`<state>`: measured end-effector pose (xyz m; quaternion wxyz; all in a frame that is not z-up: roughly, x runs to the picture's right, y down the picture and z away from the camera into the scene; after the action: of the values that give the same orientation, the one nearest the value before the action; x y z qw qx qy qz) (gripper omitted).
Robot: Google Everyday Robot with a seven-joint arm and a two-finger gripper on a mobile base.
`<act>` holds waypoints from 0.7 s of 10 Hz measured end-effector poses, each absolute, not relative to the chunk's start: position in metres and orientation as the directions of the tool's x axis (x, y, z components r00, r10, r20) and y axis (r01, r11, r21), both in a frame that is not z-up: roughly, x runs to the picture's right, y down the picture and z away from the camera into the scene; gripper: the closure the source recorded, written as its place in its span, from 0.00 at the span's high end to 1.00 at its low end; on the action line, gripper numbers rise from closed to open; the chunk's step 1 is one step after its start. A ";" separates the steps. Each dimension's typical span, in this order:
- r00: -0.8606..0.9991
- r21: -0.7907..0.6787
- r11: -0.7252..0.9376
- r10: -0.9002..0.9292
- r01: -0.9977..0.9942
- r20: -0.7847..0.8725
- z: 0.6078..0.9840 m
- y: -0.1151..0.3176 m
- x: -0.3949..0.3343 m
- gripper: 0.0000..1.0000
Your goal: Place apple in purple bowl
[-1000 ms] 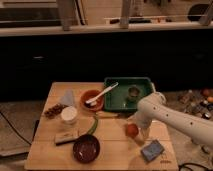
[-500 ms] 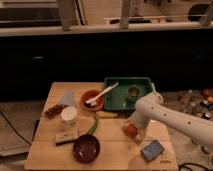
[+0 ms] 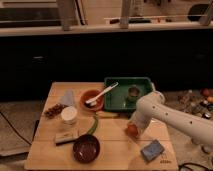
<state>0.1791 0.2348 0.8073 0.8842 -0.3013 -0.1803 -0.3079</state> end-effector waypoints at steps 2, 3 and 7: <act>0.740 -0.423 0.621 -0.442 0.660 0.506 0.804 0.233 0.180 0.00; 0.736 -0.420 0.617 -0.447 0.666 0.509 0.803 0.232 0.179 0.00; 0.717 -0.410 0.599 -0.474 0.688 0.512 0.793 0.227 0.174 0.00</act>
<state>0.1738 0.2271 0.7933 0.8762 -0.3013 -0.1781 -0.3315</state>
